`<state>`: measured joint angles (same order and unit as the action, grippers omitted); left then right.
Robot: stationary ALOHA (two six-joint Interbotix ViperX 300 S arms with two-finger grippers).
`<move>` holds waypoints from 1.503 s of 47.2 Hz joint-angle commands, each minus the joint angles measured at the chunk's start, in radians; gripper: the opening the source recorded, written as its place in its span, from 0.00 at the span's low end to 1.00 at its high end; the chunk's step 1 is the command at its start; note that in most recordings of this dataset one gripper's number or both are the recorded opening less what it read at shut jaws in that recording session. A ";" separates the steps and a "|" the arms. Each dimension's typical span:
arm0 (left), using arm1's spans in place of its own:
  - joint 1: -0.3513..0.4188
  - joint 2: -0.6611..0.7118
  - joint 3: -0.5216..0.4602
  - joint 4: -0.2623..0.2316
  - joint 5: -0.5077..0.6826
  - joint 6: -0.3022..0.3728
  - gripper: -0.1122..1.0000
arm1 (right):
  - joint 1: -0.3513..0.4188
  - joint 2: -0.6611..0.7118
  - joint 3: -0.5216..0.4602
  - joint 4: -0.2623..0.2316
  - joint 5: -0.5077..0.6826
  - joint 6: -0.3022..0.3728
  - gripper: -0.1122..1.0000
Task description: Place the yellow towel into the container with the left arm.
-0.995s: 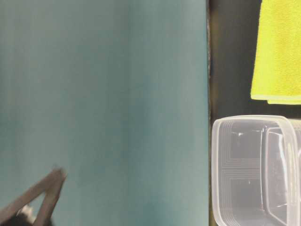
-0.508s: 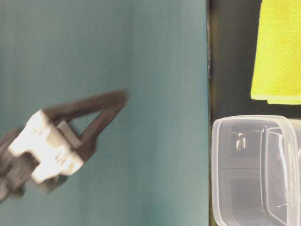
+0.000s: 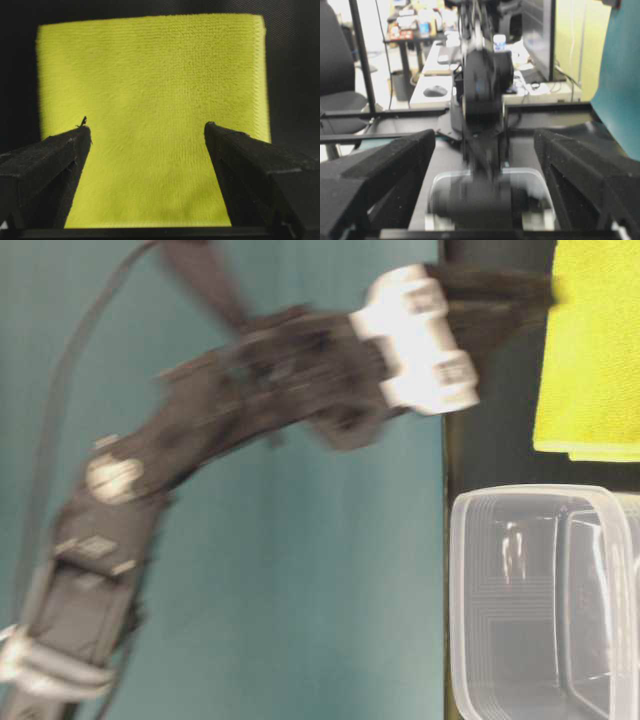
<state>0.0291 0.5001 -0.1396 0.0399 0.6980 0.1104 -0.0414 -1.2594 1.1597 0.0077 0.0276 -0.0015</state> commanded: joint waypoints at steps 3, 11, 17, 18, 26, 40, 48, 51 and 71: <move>-0.003 0.067 -0.032 0.003 -0.006 0.000 0.92 | -0.002 0.003 -0.021 0.003 -0.011 0.006 0.79; -0.009 0.120 -0.044 0.003 -0.006 0.002 0.91 | -0.002 0.003 -0.021 0.003 -0.011 0.008 0.79; -0.011 0.126 -0.044 0.003 -0.003 0.003 0.88 | -0.002 0.002 -0.020 0.003 -0.011 0.008 0.79; -0.011 0.126 -0.044 0.003 -0.003 0.003 0.87 | -0.002 0.002 -0.021 0.003 -0.011 0.008 0.79; -0.017 0.112 -0.054 0.003 0.008 0.012 0.53 | -0.002 0.002 -0.021 0.003 -0.009 0.008 0.79; -0.015 -0.063 -0.121 0.003 0.135 0.011 0.16 | -0.002 -0.002 -0.021 0.003 -0.009 0.008 0.79; -0.015 -0.262 -0.092 0.003 0.295 0.006 0.16 | -0.002 -0.002 -0.021 0.003 -0.009 0.008 0.79; -0.017 -0.342 -0.055 0.003 0.341 0.006 0.16 | -0.002 0.000 -0.020 0.003 -0.011 0.008 0.79; 0.002 -0.641 0.353 0.003 0.310 -0.006 0.16 | -0.002 0.000 -0.021 0.003 -0.012 0.008 0.79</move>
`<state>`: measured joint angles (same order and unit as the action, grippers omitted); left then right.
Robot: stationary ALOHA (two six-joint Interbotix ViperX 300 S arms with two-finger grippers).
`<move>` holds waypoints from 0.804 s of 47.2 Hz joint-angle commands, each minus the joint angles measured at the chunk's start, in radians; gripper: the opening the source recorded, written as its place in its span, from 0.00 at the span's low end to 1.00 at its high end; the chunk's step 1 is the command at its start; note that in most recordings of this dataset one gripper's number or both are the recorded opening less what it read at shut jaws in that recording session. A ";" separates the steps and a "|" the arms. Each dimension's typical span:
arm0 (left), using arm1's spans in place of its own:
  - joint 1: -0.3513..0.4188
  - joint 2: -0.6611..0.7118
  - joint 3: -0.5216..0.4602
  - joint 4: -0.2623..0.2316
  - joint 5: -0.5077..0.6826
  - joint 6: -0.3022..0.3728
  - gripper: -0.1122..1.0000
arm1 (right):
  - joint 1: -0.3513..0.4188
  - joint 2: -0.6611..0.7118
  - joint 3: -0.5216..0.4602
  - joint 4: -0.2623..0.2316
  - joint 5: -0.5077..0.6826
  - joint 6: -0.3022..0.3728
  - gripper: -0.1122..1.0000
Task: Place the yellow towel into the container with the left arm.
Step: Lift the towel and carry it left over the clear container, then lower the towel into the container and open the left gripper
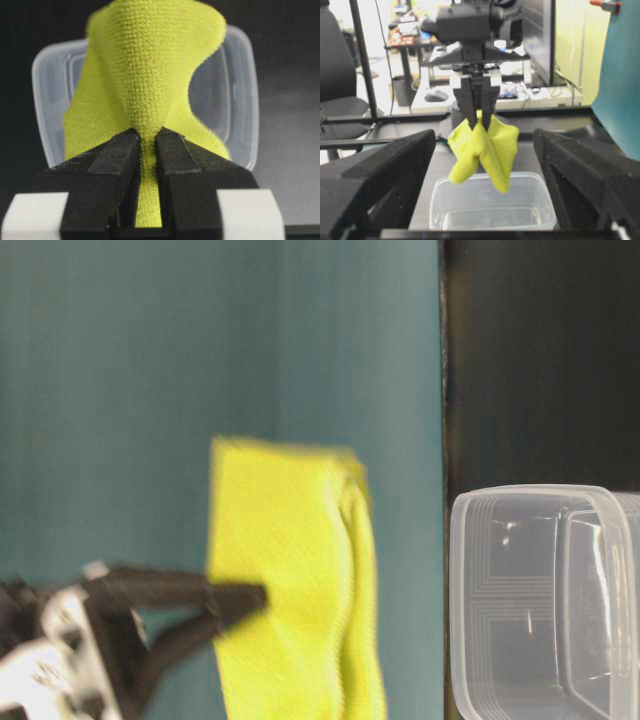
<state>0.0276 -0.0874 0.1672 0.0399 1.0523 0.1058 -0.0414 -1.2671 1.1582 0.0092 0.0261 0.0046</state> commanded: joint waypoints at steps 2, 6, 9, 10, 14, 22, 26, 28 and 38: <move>0.002 -0.061 0.066 0.003 -0.071 -0.003 0.16 | -0.002 0.006 -0.020 0.002 -0.012 0.002 0.79; 0.002 -0.071 0.095 0.003 -0.115 -0.002 0.16 | -0.002 0.008 -0.020 0.002 -0.015 0.002 0.79; 0.003 -0.074 0.112 0.003 -0.137 -0.002 0.16 | -0.002 0.006 -0.020 0.002 -0.018 0.002 0.79; 0.002 -0.072 0.115 0.003 -0.140 -0.002 0.16 | -0.002 0.006 -0.020 0.002 -0.020 0.002 0.79; -0.002 -0.067 0.123 0.003 -0.149 0.002 0.16 | -0.002 0.008 -0.018 0.002 -0.020 0.002 0.79; 0.000 -0.055 0.137 0.003 -0.152 0.009 0.16 | -0.002 0.006 -0.018 0.002 -0.018 0.002 0.79; 0.003 -0.054 0.146 0.003 -0.160 0.012 0.16 | -0.002 0.008 -0.018 0.003 -0.018 0.002 0.79; 0.005 -0.054 0.153 0.003 -0.164 0.011 0.16 | -0.002 0.008 -0.018 0.002 -0.021 0.002 0.79; 0.008 -0.054 0.183 0.003 -0.186 -0.011 0.37 | -0.002 0.006 -0.018 0.002 -0.025 0.002 0.79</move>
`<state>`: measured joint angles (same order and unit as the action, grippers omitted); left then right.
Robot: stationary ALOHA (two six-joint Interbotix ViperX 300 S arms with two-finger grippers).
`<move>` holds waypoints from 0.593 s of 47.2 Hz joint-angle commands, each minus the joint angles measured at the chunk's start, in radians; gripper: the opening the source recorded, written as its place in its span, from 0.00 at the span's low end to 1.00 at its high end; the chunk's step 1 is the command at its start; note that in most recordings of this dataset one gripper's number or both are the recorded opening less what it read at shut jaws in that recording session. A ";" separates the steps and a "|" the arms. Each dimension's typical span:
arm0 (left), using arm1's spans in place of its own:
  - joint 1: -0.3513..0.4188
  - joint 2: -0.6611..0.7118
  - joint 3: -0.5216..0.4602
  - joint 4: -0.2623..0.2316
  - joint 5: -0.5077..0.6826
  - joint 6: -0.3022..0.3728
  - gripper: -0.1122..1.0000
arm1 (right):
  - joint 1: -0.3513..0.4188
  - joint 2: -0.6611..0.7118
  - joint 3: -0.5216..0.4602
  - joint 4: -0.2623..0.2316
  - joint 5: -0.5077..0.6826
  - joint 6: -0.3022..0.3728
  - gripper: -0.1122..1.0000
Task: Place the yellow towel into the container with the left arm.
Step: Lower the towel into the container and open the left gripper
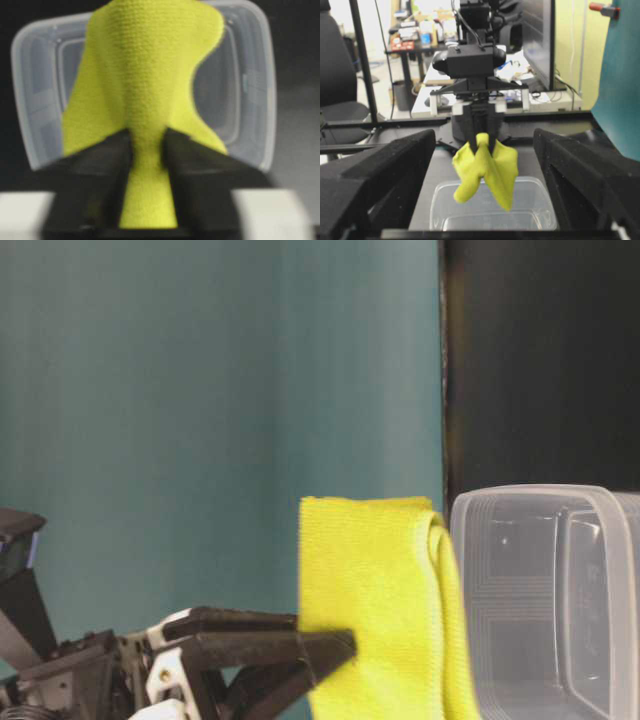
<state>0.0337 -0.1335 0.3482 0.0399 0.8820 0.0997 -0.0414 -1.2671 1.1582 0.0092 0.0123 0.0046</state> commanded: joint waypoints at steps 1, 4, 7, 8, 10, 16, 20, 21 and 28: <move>0.002 -0.008 0.006 0.003 -0.018 -0.008 0.42 | -0.002 0.006 -0.018 0.002 -0.011 0.002 0.79; 0.003 -0.006 0.021 0.003 -0.043 -0.020 0.61 | -0.002 0.006 -0.018 0.002 -0.011 0.002 0.79; 0.008 -0.008 0.040 0.003 -0.081 -0.037 0.76 | -0.002 0.006 -0.018 0.002 -0.011 0.002 0.79; 0.008 -0.011 0.048 0.003 -0.104 -0.044 0.81 | -0.002 0.006 -0.018 0.002 -0.011 0.002 0.79; 0.009 -0.014 0.057 0.003 -0.133 -0.054 0.88 | -0.002 0.006 -0.018 0.002 -0.011 0.002 0.79; 0.006 -0.061 0.080 0.003 -0.206 -0.095 0.90 | -0.002 0.006 -0.018 0.002 -0.011 0.002 0.79; 0.005 -0.115 0.097 0.003 -0.236 -0.117 0.90 | -0.002 0.006 -0.018 0.002 -0.011 0.002 0.79; 0.005 -0.129 0.103 0.003 -0.247 -0.120 0.90 | -0.002 0.006 -0.018 0.002 -0.011 0.002 0.79; -0.012 -0.268 0.149 0.003 -0.316 -0.129 0.90 | -0.002 0.006 -0.017 0.002 -0.011 0.002 0.79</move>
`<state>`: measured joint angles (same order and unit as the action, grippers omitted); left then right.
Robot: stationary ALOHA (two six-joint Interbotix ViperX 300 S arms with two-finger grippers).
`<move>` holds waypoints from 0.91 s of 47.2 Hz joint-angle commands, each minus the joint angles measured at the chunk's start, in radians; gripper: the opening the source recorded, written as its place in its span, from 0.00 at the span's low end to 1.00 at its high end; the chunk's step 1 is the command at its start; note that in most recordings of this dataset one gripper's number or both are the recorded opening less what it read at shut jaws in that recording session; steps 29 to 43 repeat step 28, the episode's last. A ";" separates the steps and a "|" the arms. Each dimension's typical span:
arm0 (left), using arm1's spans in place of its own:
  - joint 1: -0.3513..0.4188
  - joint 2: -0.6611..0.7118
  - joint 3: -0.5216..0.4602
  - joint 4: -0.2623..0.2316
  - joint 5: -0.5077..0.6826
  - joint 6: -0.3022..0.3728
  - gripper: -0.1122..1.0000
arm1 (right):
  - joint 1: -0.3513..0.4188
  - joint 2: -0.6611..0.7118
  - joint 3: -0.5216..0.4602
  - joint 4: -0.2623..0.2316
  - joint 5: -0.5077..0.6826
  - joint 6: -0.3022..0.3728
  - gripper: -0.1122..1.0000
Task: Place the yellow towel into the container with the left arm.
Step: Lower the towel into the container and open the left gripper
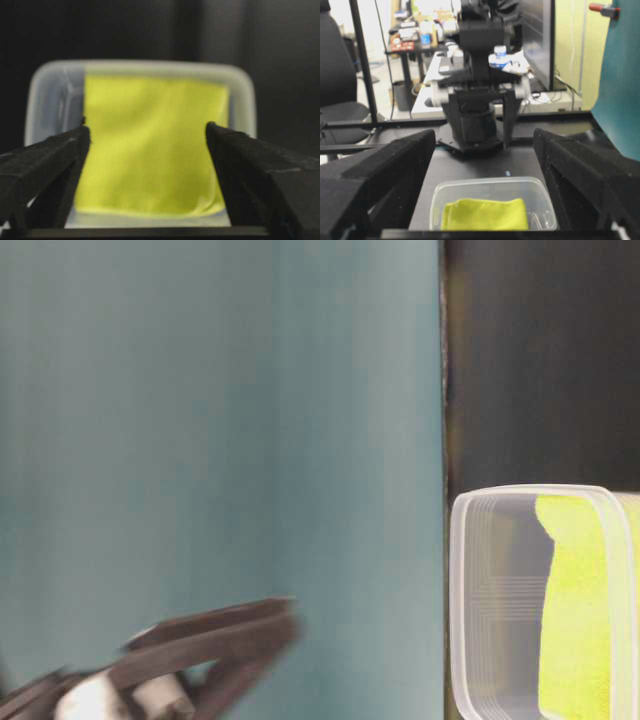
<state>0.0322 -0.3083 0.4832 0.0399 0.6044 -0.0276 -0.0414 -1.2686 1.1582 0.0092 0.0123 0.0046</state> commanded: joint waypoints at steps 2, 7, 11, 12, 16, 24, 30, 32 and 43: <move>-0.011 -0.132 0.032 0.003 -0.054 -0.002 0.90 | -0.002 0.009 -0.017 0.002 -0.011 0.002 0.79; -0.009 -0.241 0.098 0.003 -0.098 0.002 0.90 | -0.002 0.014 -0.014 0.002 -0.011 0.003 0.79; -0.008 -0.324 0.150 0.003 -0.150 0.000 0.89 | 0.000 0.014 -0.011 0.002 -0.008 0.003 0.79; -0.006 -0.354 0.170 0.003 -0.172 -0.002 0.89 | 0.000 0.015 -0.011 0.002 -0.008 0.003 0.79; 0.002 -0.437 0.222 0.003 -0.218 -0.002 0.89 | 0.002 0.015 0.002 0.002 0.000 0.003 0.79; 0.015 -0.594 0.322 0.003 -0.238 -0.005 0.87 | 0.003 0.020 0.043 0.006 0.051 0.008 0.79; 0.012 -0.653 0.357 0.003 -0.241 -0.017 0.87 | 0.006 0.028 0.063 0.011 0.083 0.029 0.79; 0.012 -0.653 0.357 0.003 -0.241 -0.017 0.87 | 0.006 0.028 0.063 0.011 0.083 0.029 0.79; 0.012 -0.653 0.357 0.003 -0.241 -0.017 0.87 | 0.006 0.028 0.063 0.011 0.083 0.029 0.79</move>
